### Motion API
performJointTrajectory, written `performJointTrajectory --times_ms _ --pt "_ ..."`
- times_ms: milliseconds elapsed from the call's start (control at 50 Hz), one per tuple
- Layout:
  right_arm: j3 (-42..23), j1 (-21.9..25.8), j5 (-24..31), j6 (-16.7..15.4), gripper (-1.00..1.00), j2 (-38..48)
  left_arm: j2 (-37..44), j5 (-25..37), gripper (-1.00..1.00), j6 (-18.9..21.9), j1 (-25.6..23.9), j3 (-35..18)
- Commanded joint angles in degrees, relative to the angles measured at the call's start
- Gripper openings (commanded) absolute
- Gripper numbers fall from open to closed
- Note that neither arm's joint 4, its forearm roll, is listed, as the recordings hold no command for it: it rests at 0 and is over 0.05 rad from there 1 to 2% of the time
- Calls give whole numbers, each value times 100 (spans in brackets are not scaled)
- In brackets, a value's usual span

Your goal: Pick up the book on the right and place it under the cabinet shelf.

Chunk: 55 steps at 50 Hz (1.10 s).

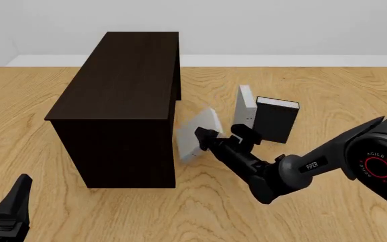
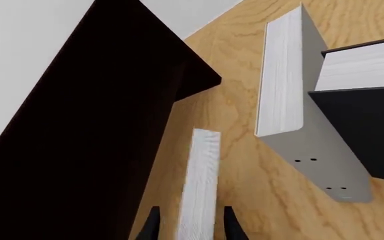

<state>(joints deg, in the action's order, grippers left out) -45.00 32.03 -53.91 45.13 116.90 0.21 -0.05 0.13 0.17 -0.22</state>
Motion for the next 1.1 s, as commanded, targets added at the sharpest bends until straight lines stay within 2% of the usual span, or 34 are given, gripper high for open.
performJointTrajectory --times_ms 20,400,520,580,700,1100 --pt "180 150 219 127 100 -278 -4 2 100 2 1 -2" --pt "200 -46 534 -125 100 -321 -6 14 100 1 2 -12" --pt "218 -103 726 -307 100 -308 -4 7 100 1 2 -5" --pt "125 -252 948 -509 100 -236 -7 24 100 1 2 -23" --pt "132 -305 949 -522 100 -65 -4 2 100 1 3 -3" --pt "237 -514 1356 -970 100 5 0 -11 100 1 3 9"
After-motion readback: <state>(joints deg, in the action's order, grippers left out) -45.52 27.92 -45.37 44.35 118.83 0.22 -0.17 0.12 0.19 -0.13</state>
